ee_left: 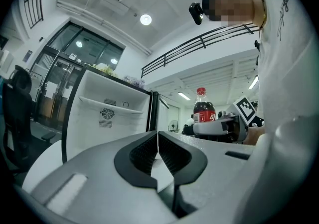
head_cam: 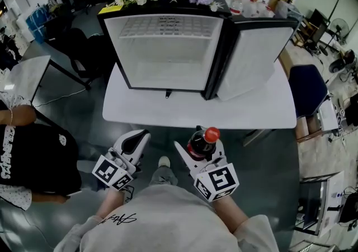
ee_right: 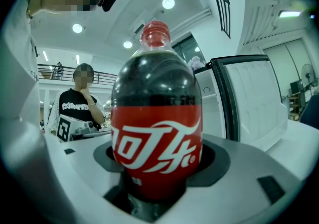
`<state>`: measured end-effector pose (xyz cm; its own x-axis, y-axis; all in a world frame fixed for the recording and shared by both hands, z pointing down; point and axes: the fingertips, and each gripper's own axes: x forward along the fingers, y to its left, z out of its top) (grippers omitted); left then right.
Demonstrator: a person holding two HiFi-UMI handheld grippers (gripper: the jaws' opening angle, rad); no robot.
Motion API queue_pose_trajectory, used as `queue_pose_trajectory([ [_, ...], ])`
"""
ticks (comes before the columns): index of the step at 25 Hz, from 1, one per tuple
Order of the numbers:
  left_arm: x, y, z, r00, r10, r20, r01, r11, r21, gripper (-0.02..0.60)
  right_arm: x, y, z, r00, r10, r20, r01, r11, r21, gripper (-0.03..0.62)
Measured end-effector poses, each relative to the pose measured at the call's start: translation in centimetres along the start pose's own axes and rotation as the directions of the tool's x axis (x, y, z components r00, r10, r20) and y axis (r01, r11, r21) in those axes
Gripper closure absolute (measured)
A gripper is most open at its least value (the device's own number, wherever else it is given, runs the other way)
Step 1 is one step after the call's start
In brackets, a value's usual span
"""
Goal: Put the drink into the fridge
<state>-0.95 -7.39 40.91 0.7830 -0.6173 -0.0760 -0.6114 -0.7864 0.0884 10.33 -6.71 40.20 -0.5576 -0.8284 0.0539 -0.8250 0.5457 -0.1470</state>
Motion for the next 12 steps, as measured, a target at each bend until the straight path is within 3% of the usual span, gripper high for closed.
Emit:
queue_pose_trajectory([
  [12,4.5,7.2,0.9,0.999,-0.033,-0.004,0.033,0.999,0.001,0.572,7.4,-3.4,1.2,1.000,-0.030,-0.004,0.030,1.000,0.007,0.287],
])
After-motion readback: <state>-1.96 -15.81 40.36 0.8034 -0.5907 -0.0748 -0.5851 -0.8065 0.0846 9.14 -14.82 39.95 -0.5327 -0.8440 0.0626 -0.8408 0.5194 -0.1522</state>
